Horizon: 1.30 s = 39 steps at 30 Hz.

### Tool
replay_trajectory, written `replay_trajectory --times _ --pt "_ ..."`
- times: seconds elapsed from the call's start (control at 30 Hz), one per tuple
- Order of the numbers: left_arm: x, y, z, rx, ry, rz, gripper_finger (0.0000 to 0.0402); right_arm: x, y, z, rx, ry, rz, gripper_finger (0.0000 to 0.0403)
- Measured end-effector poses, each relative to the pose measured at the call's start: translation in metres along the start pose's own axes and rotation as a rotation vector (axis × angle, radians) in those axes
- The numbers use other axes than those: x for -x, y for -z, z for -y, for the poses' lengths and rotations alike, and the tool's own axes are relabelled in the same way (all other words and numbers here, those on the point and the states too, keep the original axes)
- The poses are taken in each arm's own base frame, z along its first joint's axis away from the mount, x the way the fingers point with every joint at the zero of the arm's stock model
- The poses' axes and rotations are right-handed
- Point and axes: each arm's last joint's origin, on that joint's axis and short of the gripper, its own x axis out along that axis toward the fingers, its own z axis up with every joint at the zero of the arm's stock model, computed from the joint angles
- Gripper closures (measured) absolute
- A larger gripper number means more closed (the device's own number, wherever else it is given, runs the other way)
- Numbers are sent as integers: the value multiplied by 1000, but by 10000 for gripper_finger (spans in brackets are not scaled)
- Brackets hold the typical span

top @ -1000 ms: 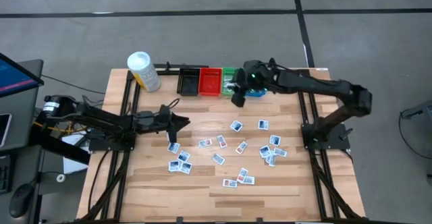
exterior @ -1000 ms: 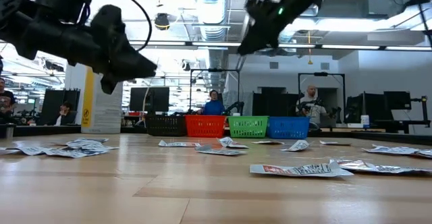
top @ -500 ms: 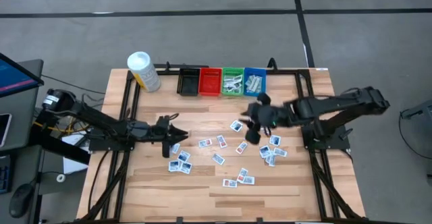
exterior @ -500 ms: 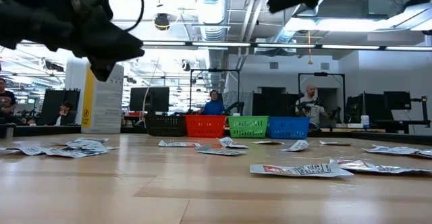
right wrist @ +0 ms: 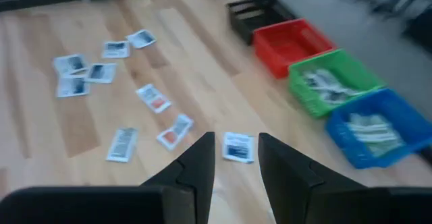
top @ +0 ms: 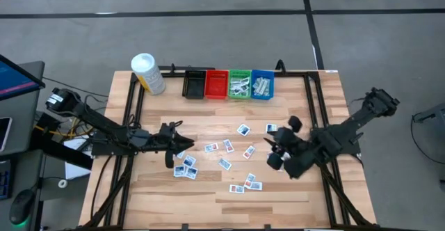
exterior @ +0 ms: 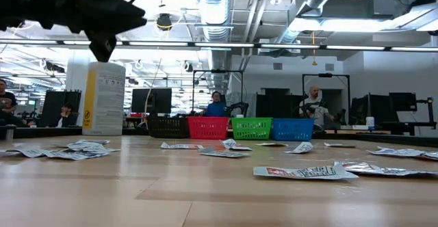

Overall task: Pick & Place First Aid Supplies
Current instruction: Put the alcohol pad into the red bin

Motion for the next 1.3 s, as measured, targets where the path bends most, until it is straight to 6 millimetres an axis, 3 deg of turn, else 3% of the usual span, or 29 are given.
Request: replay_trajectory --times 0.3,0.53,0.73,1.0,1.17,1.3 --pt "-8 -16 -1 -30 -32 53 335 22 28 16 84 134 14 295" --pt "-19 -35 -17 -14 -85 108 335 11 64 48 27 132 33 295" --pt "-30 -52 -26 -22 -137 113 335 -5 94 72 -112 21 107 295" --pt "-73 -49 -29 -97 -184 -142 335 -29 111 92 -104 -174 169 295" --pt "-104 -46 -29 -89 -117 -216 335 -43 109 106 -57 -261 218 295" --pt "-117 -50 -33 -79 -109 -220 335 -55 109 118 -14 -300 204 295"
